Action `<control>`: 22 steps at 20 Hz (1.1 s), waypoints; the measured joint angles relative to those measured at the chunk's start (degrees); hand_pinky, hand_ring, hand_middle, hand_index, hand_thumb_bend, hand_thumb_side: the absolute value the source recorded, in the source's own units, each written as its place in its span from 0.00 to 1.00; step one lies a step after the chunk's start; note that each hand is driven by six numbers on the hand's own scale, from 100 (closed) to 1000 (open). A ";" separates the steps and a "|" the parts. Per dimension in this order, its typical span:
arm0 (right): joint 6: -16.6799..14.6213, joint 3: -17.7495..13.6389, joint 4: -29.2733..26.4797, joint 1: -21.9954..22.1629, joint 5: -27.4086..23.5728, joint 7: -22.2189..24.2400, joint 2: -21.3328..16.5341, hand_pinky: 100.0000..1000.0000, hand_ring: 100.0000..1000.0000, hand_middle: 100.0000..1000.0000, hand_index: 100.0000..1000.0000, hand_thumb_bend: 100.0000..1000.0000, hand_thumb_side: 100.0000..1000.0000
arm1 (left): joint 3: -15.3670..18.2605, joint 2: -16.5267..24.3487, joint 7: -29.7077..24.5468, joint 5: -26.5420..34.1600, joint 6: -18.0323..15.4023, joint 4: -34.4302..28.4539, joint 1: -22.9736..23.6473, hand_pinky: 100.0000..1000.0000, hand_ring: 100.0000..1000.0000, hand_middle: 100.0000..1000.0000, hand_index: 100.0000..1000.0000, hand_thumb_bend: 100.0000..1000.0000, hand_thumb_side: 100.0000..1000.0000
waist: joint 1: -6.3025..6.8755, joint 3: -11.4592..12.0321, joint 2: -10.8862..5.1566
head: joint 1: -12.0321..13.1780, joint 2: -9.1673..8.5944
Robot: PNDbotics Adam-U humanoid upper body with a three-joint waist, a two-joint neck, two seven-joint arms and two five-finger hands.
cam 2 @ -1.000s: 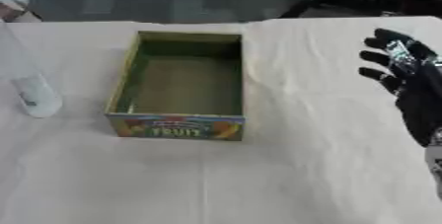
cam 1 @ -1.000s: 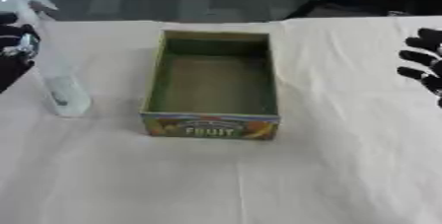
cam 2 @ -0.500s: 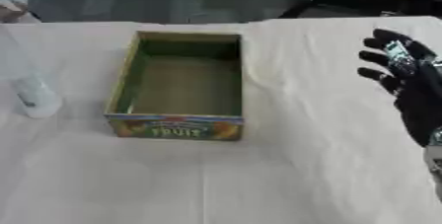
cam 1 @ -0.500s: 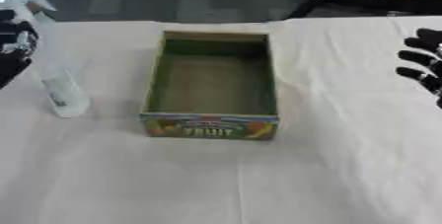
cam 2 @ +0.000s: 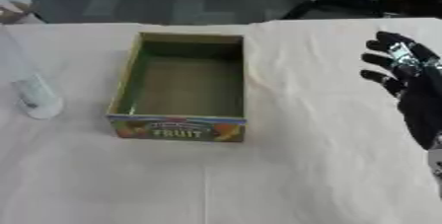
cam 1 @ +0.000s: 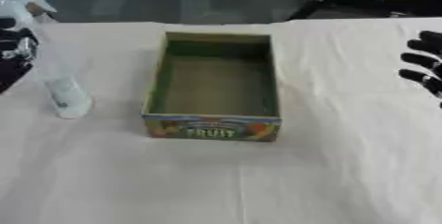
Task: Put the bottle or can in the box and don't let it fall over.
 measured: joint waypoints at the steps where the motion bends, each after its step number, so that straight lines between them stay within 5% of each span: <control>1: 0.00 0.00 0.00 0.00 0.00 0.00 0.00 0.80 0.84 0.78 0.82 0.00 0.50 | 0.20 0.01 0.33 -0.07 0.19 0.42 0.00 1.00 0.83 0.71 0.88 0.00 0.46 | 0.00 0.00 0.00 | 0.07 -0.06; 22: 0.36 0.02 0.00 0.17 0.00 -0.40 0.04 0.80 0.84 0.78 0.82 0.00 0.61 | -1.27 0.89 1.42 -1.79 1.47 9.14 -6.40 1.00 0.84 0.72 0.89 0.00 0.45 | 0.03 -0.59 0.20 | 1.27 -0.55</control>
